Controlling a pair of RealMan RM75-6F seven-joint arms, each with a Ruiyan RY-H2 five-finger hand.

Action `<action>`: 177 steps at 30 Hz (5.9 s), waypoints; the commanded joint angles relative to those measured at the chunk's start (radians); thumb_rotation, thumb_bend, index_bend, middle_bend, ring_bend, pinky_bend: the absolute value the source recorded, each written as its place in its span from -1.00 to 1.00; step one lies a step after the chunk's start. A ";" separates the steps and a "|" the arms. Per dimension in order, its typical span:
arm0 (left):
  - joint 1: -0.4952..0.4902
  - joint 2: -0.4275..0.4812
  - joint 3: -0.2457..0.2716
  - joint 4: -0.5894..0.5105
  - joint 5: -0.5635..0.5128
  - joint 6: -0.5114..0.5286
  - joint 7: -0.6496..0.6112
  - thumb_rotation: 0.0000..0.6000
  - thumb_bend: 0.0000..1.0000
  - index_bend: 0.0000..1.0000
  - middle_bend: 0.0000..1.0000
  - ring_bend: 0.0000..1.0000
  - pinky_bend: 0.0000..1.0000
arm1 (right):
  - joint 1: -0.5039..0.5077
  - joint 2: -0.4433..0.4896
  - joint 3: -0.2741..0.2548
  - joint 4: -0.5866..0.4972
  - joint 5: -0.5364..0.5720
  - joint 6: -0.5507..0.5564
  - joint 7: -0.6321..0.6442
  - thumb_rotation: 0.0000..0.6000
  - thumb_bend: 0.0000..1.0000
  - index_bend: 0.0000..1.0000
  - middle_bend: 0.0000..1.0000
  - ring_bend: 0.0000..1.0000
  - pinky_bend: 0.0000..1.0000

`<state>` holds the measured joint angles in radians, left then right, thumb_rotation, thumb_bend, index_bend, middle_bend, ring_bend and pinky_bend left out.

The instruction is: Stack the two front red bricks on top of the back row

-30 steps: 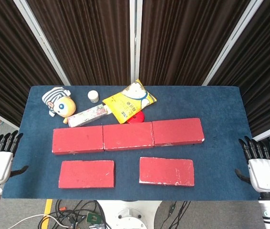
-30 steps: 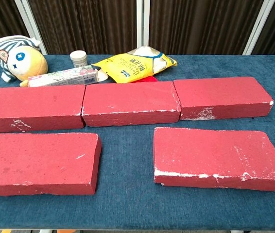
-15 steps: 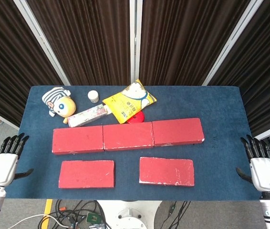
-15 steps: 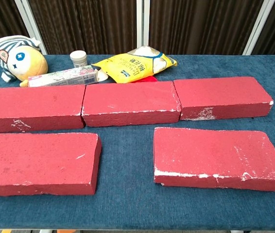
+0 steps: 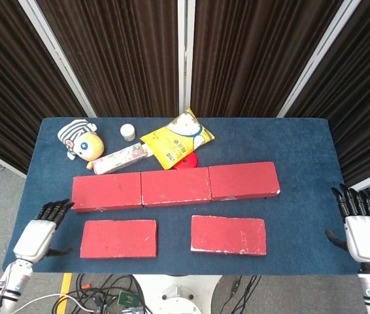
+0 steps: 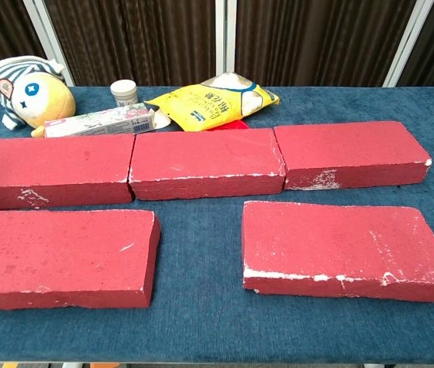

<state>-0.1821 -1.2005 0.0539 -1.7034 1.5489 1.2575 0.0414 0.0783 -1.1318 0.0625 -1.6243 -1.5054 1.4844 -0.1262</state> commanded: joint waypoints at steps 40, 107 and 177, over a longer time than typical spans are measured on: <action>-0.205 -0.196 -0.008 0.008 -0.171 -0.311 0.118 1.00 -1.00 -0.97 -1.00 -1.00 -1.00 | 0.000 -0.011 0.000 0.047 0.023 -0.020 0.040 1.00 -0.76 -1.00 -1.00 -1.00 -1.00; -0.549 -0.140 -0.235 0.156 -0.437 -0.534 0.062 1.00 -0.92 -0.92 -0.74 -0.48 -0.53 | 0.006 0.001 0.010 0.049 0.028 -0.026 0.064 1.00 -0.72 -1.00 -1.00 -1.00 -1.00; -0.701 -0.236 -0.194 0.219 -0.680 -0.549 0.130 1.00 -0.93 -0.92 -0.71 -0.48 -0.54 | 0.022 -0.004 0.025 0.055 0.073 -0.059 0.100 1.00 -0.72 -1.00 -1.00 -1.00 -1.00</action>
<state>-0.8823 -1.4360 -0.1399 -1.4852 0.8698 0.7095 0.1719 0.1004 -1.1354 0.0879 -1.5695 -1.4327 1.4252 -0.0265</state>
